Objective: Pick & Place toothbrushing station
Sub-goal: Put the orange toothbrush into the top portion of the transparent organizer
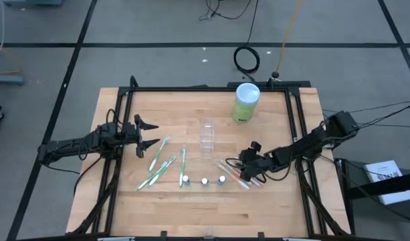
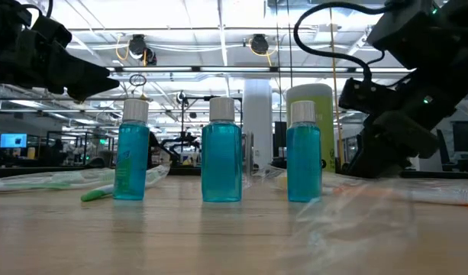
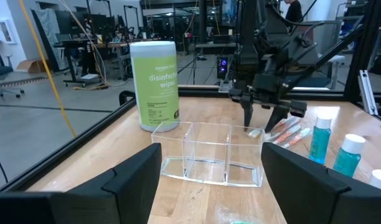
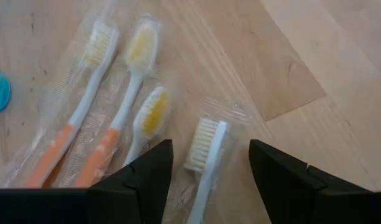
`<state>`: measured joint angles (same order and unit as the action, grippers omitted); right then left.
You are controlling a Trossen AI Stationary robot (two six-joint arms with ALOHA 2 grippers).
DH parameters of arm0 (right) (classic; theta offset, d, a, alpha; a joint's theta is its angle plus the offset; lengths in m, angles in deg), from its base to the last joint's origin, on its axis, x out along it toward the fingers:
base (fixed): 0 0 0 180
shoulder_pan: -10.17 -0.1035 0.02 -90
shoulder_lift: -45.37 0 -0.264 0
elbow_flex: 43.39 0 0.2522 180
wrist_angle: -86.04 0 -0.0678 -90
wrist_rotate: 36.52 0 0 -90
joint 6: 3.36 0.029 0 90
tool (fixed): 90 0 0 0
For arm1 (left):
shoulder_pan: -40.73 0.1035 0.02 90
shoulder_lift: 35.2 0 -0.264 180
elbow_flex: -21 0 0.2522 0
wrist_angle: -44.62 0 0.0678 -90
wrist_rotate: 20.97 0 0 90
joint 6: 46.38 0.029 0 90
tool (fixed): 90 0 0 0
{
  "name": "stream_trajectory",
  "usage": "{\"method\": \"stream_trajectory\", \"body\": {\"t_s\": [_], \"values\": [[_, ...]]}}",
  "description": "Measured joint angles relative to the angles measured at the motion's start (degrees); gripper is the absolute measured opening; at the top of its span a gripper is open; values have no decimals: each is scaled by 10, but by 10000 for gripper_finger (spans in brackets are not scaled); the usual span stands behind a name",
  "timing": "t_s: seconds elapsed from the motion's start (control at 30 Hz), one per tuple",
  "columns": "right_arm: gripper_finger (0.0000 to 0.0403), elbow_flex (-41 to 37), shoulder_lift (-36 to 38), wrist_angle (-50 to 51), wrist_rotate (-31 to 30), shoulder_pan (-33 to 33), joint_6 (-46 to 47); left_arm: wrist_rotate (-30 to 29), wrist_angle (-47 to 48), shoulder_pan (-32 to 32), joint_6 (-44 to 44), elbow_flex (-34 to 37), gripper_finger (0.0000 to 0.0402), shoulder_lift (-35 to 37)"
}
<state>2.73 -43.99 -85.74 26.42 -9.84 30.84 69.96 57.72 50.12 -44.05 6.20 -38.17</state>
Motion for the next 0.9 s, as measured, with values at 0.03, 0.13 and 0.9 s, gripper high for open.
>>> {"method": "stream_trajectory", "body": {"t_s": [0.03, 0.13, 0.9], "values": [[205, 0, 0, 0, 0, 0, 4, 0, 0, 0, 0, 0, 285, 0], [199, 0, 0, 2, -1, 2, 12, 0, 0, 0, 0, 0, 285, 0], [38, -1, -1, 1, -1, 8, 1, 0, 0, 0, 0, 0, 285, 0]]}}
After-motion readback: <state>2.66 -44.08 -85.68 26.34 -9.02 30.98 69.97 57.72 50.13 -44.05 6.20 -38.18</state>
